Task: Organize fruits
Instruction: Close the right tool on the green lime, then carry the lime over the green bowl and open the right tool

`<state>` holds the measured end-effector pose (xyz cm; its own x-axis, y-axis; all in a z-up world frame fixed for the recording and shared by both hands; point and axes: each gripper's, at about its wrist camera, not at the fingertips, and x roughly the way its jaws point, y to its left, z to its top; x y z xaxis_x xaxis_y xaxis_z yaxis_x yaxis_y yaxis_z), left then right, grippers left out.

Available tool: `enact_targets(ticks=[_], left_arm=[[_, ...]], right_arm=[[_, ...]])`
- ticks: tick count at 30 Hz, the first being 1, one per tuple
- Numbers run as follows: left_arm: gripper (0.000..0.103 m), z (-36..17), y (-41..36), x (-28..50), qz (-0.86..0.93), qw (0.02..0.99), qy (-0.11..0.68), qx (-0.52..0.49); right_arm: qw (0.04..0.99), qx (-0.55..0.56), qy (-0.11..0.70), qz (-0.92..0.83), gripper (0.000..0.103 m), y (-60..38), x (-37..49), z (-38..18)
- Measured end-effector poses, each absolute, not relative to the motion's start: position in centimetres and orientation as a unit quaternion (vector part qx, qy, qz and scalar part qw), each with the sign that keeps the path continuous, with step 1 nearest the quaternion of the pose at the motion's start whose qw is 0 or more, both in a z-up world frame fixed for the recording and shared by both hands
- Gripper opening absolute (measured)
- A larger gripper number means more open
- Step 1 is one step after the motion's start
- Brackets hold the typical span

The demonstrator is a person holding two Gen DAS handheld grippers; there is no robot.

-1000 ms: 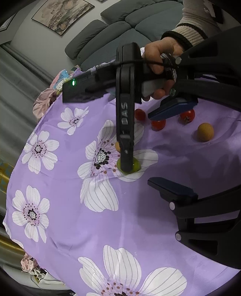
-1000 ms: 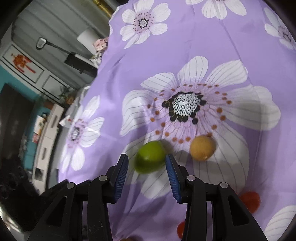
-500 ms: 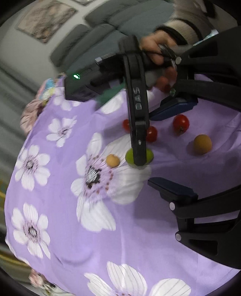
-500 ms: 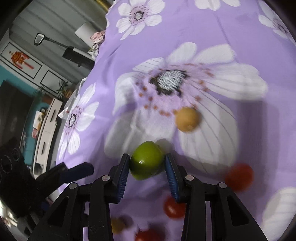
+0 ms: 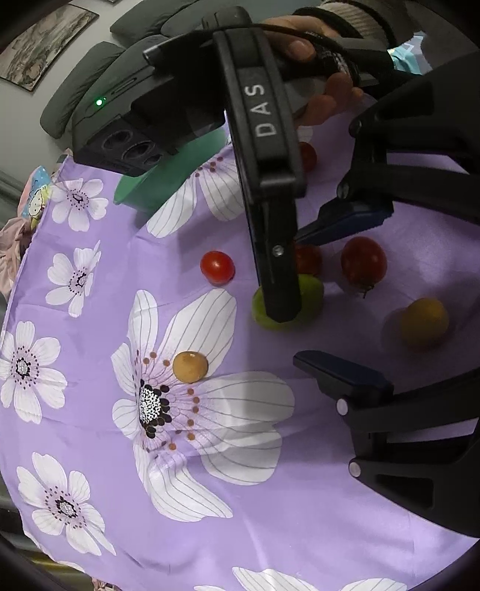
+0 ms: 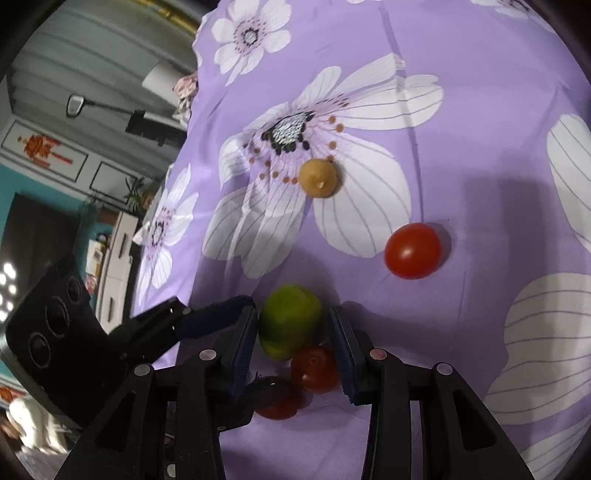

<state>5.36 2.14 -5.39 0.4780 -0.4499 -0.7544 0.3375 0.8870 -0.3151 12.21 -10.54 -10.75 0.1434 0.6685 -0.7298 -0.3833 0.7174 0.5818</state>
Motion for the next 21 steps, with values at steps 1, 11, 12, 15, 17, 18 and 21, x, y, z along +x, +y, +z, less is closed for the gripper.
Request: enact_targets(ticks=[1,11,12,15,17,18,21], left_arm=[[0.054,-5.5,2.2,5.5,-0.225,0.858,0.457,-0.061],[0.044,-5.4,1.5,6.5,-0.202,0.858,0.47,-0.038],[0.039,-5.5,1.3,6.8,-0.205,0.856,0.473,-0.037],[0.032,-6.2,0.8,7.3,-0.204,0.846,0.491,-0.035],[0.031,-6.2,0.4,7.3,-0.199,0.847,0.491,-0.027],[0.033,-6.2,0.4,7.3,-0.199,0.847,0.492,-0.029],[0.033,-6.2,0.5,7.2,-0.201,0.845,0.495,-0.037]], right_arm=[[0.745,0.133,0.55,0.353,0.041,-10.5,12.4,-10.8],[0.741,0.15,0.549,0.356,0.041,-10.7,12.7,-11.0],[0.743,0.149,0.547,0.357,0.041,-10.9,12.7,-11.0],[0.748,0.148,0.541,0.356,0.041,-10.8,12.5,-11.0],[0.751,0.147,0.536,0.356,0.041,-10.9,12.4,-11.1],[0.751,0.149,0.535,0.356,0.041,-10.9,12.3,-11.1],[0.752,0.151,0.533,0.358,0.041,-11.1,12.3,-11.1]])
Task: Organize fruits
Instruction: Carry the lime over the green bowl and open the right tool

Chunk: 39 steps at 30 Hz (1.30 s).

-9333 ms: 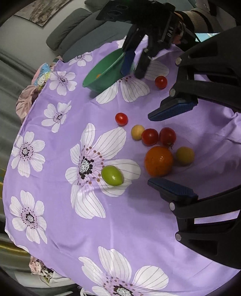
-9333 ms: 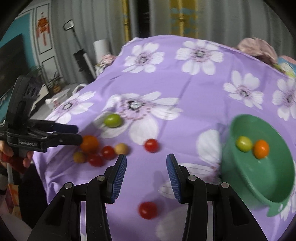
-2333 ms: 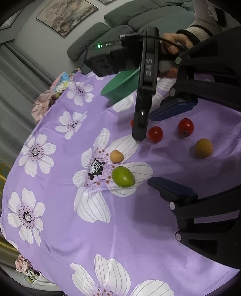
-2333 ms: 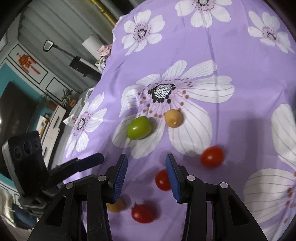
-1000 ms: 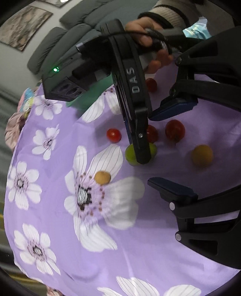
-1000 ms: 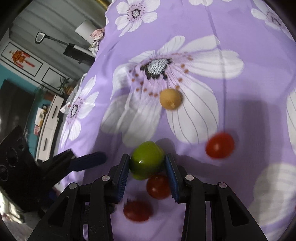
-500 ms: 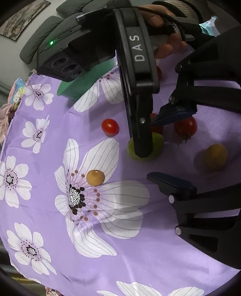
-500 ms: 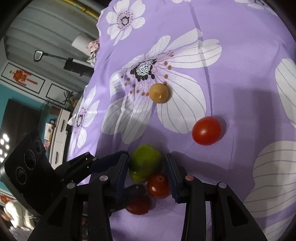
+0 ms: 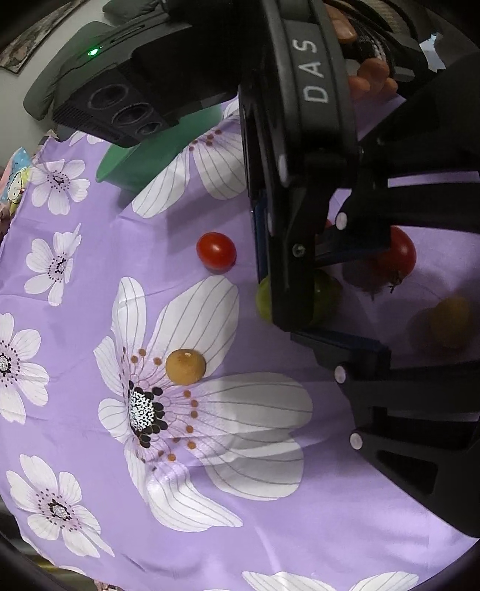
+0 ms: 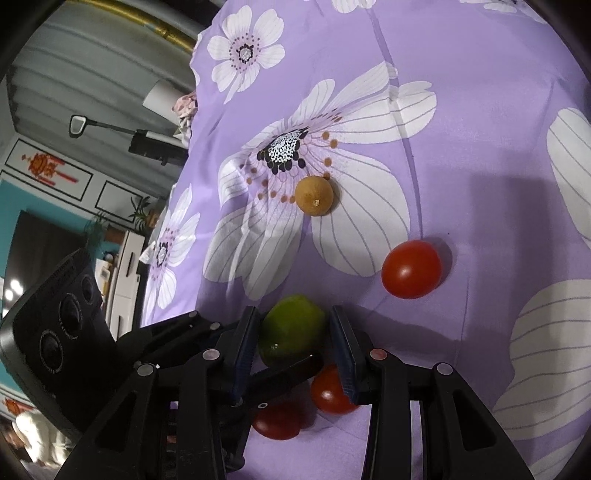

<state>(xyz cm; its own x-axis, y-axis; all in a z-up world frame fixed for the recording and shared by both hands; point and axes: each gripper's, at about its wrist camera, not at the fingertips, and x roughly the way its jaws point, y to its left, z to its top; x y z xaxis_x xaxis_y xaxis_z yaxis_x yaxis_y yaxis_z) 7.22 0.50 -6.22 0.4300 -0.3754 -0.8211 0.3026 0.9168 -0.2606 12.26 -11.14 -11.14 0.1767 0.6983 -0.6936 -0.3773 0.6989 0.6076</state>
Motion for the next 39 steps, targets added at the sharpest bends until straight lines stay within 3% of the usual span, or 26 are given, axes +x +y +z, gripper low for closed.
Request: enact_targets(ticks=[18,39], left_arm=[[0.033,-2.4,-2.3,4.1,-0.215,0.864,0.451,-0.051],[0.033,3.9,-16.0,9.1,-0.317,0.864,0.383,0.083]], right_arm=[[0.791,0.119,0.469,0.375,0.041,-13.6,8.2,-7.3],[0.871,0.209,0.336,0.291,0.041,-26.9,9.5,-3.5]])
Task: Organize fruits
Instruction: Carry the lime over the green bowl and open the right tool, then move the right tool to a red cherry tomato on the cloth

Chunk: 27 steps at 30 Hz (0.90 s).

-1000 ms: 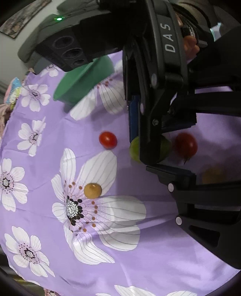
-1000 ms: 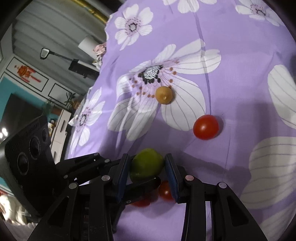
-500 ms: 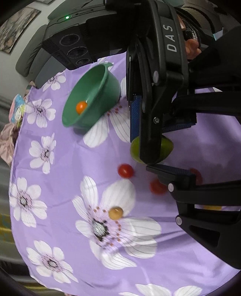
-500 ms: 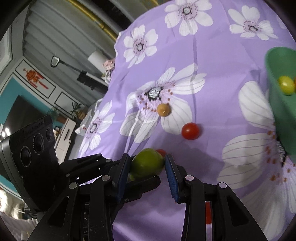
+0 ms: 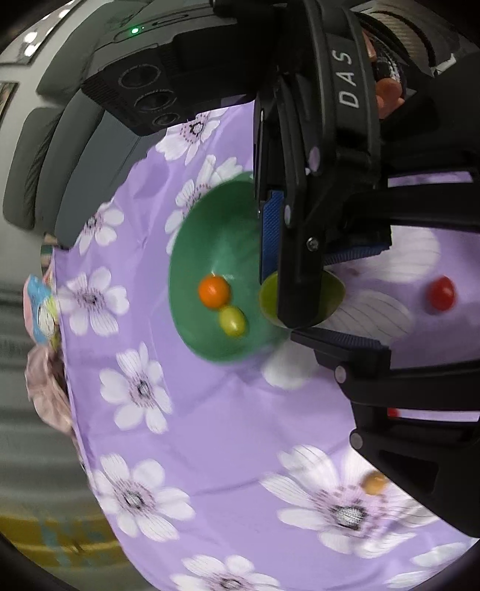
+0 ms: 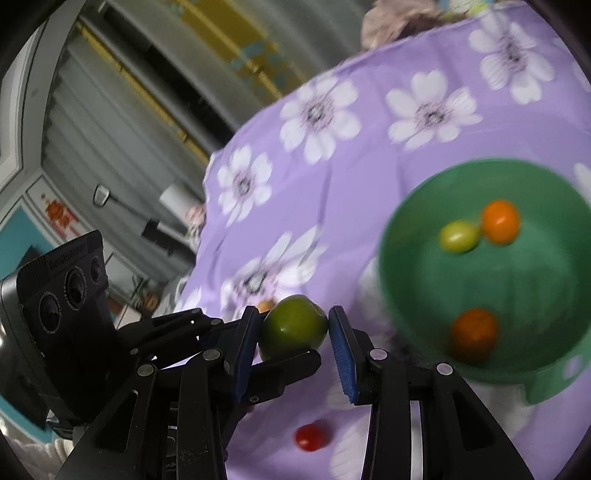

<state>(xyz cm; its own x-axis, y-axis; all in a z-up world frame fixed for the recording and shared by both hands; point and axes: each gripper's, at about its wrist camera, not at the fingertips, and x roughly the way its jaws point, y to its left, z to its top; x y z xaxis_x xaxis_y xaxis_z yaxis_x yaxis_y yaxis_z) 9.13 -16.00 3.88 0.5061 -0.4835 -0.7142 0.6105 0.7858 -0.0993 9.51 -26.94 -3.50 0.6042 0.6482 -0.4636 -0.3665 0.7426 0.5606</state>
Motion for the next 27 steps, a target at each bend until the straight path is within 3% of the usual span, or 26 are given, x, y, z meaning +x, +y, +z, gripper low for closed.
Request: enact_targets(ticks=[15,20,27], left_arm=[[0.035,2.2,-21.9,12.1,-0.335,0.845,0.403,0.106],[0.042,2.6,-19.1,10.7,-0.317,0.855,0.395,0.109],[0.056,2.2,-11.7,9.7,-0.255,0.876,0.409,-0.002]], right_arm=[[0.888,0.261,0.321,0.2,0.041,-33.6,11.1,-5.8],[0.888,0.284,0.311,0.184,0.041,-35.6,10.3,-6.0],[0.879,0.304,0.316,0.186,0.041,-36.5,8.9,-6.9]])
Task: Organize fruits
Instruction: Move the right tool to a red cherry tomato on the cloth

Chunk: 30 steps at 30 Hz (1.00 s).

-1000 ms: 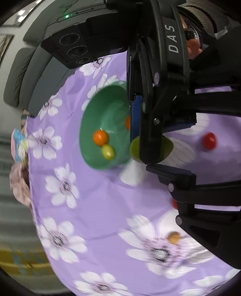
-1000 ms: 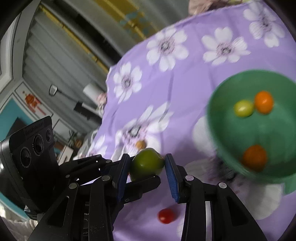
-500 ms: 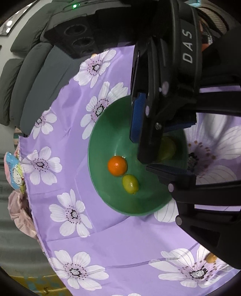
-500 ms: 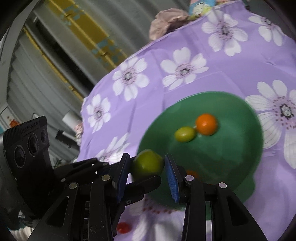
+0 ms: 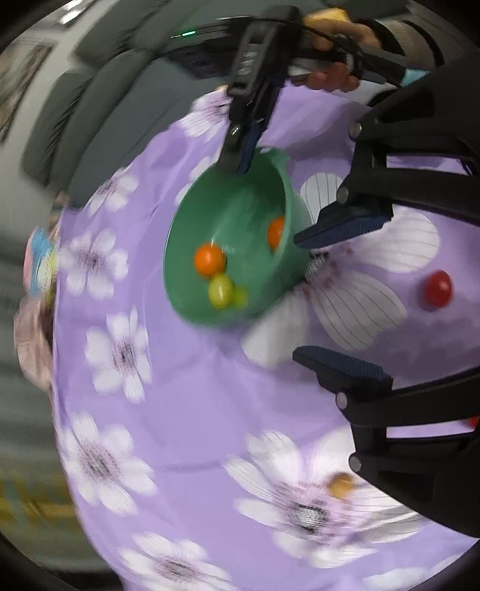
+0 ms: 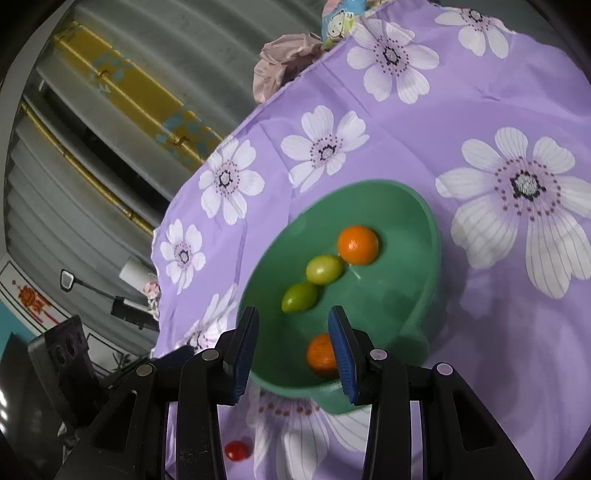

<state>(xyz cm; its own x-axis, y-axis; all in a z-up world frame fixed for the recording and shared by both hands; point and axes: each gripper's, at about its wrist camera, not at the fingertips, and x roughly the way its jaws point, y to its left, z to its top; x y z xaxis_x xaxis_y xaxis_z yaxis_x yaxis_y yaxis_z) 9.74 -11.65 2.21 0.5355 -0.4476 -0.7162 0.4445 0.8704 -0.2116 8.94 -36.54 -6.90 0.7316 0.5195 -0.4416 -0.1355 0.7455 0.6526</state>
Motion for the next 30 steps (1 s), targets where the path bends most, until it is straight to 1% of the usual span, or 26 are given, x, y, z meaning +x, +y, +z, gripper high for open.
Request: enact_targets(ticks=[2,5,8,16,19,22,26,30], left_arm=[[0.056,1.5,-9.3,9.5,-0.232,0.876,0.422,-0.032],[0.056,0.9,-7.4,8.8,-0.201,0.88,0.429,-0.033],[0.056,0.5,-4.4,7.6,-0.176,0.883,0.431,-0.06],[0.056,-0.6,1.0,4.5,-0.137,0.878,0.446,-0.108],[0.056,-1.2,1.7,3.7,-0.142,0.871,0.457,-0.111],[0.056,-1.7,1.7,2.9,-0.147,0.866,0.467,-0.103],[0.056,-2.4,1.4,2.0,-0.165,0.862,0.47,-0.097],[0.055,-3.2,0.1,1.9,-0.171,0.86,0.477,-0.065]], right_arm=[[0.878,0.302,0.317,0.19,0.041,-36.1,8.7,-7.0],[0.877,0.296,0.319,0.203,0.041,-35.2,8.4,-7.0],[0.877,0.278,0.325,0.218,0.041,-33.7,8.1,-7.2],[0.884,0.19,0.329,0.273,0.041,-28.7,7.1,-6.2],[0.882,0.152,0.33,0.3,0.041,-26.8,6.5,-5.4],[0.872,0.115,0.348,0.324,0.041,-24.7,6.0,-5.7],[0.862,0.042,0.39,0.321,0.041,-22.1,5.1,-7.7],[0.85,0.016,0.411,0.329,0.041,-20.9,4.5,-8.8]])
